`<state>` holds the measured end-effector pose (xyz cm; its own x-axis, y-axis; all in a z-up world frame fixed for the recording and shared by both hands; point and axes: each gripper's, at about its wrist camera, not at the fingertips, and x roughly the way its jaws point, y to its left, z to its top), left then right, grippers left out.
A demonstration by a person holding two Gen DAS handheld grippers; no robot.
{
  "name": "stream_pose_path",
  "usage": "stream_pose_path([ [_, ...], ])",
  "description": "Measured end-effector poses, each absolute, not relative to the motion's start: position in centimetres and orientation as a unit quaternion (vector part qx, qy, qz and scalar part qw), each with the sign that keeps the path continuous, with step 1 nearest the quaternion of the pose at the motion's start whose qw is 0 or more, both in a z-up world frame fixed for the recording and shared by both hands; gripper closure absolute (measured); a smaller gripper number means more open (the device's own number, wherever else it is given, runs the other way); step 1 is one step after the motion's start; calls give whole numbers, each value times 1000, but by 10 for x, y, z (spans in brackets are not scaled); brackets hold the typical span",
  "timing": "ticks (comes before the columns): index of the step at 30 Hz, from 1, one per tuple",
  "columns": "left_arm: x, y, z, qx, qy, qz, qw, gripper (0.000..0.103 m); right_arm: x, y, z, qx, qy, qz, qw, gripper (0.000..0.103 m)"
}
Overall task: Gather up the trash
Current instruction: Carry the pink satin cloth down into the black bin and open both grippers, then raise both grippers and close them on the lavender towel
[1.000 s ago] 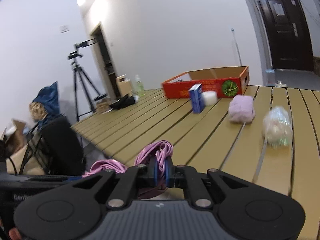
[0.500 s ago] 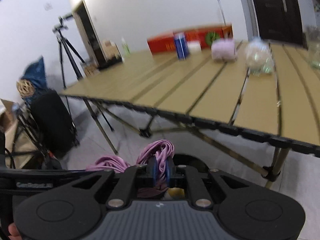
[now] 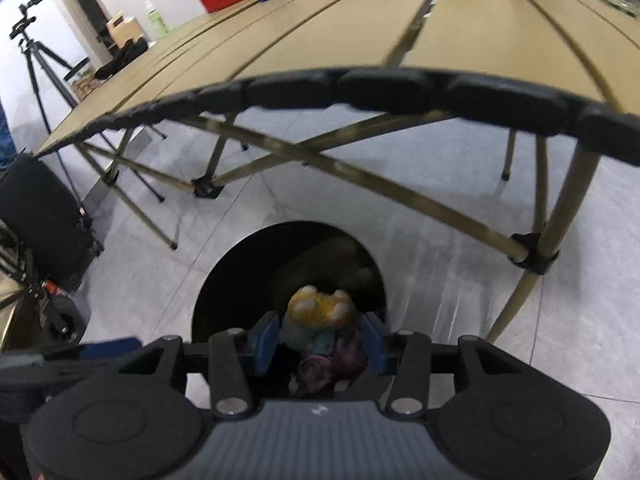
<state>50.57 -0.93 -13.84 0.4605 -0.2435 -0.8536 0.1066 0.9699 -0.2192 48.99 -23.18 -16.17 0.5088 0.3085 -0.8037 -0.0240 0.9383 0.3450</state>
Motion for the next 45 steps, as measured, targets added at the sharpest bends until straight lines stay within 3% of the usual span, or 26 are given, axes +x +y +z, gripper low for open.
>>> stream_pose_path([
  [11, 493, 0, -107, -92, 483, -102, 865, 23, 473, -231, -122, 112, 432, 116, 887, 57],
  [14, 479, 0, -70, -100, 433, -127, 887, 23, 452, -243, -78, 138, 379, 159, 901, 57],
  [18, 481, -20, -13, -81, 337, -147, 926, 22, 440, -267, -16, 144, 245, 166, 944, 54],
  [20, 499, -40, 8, -77, 301, -174, 934, 19, 456, -278, 1, 115, 189, 126, 967, 52],
  [23, 538, -81, 21, -58, 260, -192, 945, 14, 507, -308, 9, 145, 174, 67, 972, 53],
  [27, 609, -140, 18, -20, 236, -190, 953, 14, 544, -352, -7, 197, 137, -24, 971, 62],
  [34, 709, -207, -16, -20, 283, -163, 945, 14, 565, -385, -31, 204, 166, -72, 962, 62],
  [35, 717, -209, -22, -20, 295, -149, 944, 17, 566, -384, -31, 200, 166, -69, 963, 62],
  [36, 722, -208, -27, -21, 306, -141, 942, 33, 566, -384, -31, 197, 167, -64, 964, 62],
  [37, 724, -204, -31, -28, 315, -144, 938, 62, 567, -383, -32, 196, 167, -58, 965, 62],
  [40, 706, -174, -28, -63, 318, -173, 930, 68, 559, -369, -32, 183, 174, -38, 967, 62],
  [45, 640, -102, -24, -56, 349, -270, 896, 66, 554, -347, -31, 162, 183, 15, 969, 62],
])
